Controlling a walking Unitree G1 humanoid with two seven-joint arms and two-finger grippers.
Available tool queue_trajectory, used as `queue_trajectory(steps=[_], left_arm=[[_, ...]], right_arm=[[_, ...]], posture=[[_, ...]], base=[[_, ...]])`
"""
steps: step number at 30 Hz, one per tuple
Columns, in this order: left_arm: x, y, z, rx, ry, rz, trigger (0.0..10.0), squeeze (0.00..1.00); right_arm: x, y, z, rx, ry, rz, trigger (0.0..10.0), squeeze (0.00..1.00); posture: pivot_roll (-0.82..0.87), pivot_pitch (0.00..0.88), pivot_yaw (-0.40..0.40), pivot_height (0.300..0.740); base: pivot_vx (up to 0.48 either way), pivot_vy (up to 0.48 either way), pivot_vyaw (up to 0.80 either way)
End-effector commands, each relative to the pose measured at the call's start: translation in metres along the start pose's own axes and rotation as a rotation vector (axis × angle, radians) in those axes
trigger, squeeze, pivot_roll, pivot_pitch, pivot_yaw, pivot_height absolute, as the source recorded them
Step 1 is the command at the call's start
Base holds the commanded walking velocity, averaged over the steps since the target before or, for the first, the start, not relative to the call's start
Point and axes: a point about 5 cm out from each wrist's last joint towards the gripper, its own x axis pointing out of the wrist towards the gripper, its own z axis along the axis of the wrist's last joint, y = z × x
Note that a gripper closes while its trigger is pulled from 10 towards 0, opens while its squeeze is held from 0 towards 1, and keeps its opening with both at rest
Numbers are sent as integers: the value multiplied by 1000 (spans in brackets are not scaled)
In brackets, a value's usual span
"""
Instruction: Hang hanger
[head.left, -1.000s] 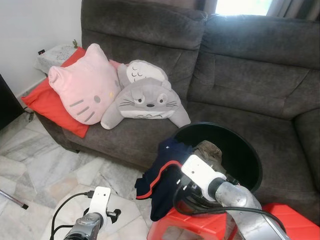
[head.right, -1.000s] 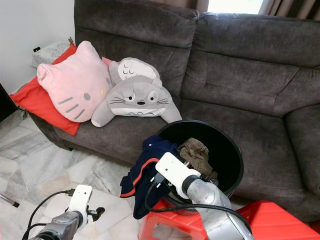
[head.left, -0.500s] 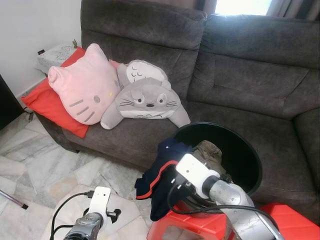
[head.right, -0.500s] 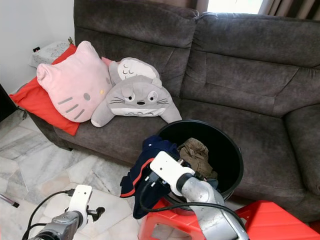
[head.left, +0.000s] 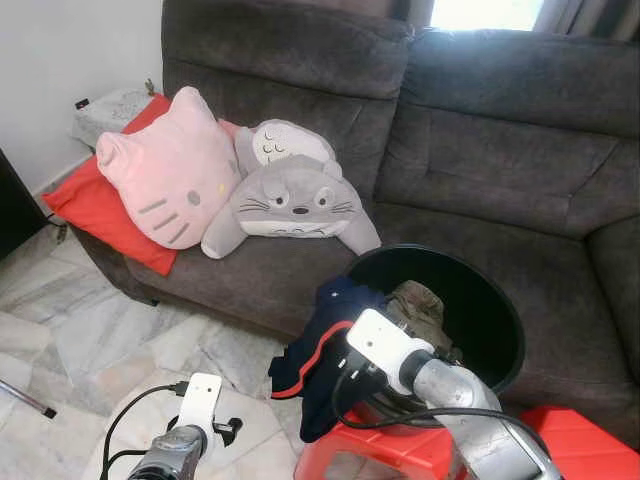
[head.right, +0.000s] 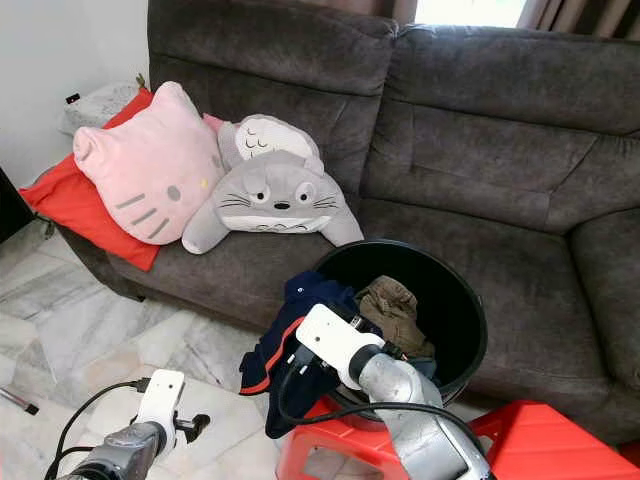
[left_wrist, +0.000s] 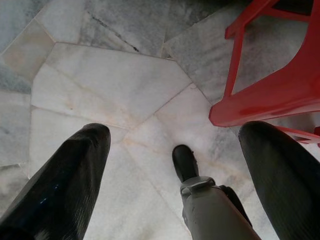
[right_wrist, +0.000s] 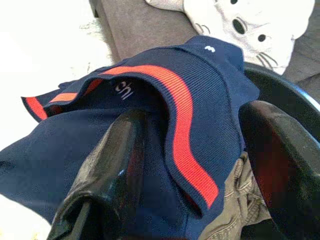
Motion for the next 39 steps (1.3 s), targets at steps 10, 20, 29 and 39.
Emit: queue_trajectory(steps=[10, 20, 29, 39], left_arm=[[1, -1, 3, 9, -3, -6, 10000, 0], [1, -1, 3, 11, -3, -7, 10000, 0], [1, -2, 3, 12, -3, -7, 10000, 0], [0, -2, 2, 12, -3, -9, 10000, 0]], right_arm=[[5, -15, -3, -30, 15, -114, 10000, 0], [4, -26, -3, -29, 5, -204, 10000, 0], [4, -29, -5, -67, 3, -254, 10000, 0], [6, -25, -5, -66, 0, -209, 10000, 0]], posture=[[-118, 0, -33, 740], [-118, 0, -33, 740], [-118, 0, -33, 740], [-120, 0, -31, 740]], base=[[0, 0, 0], [0, 0, 0], [0, 0, 0], [0, 0, 0]])
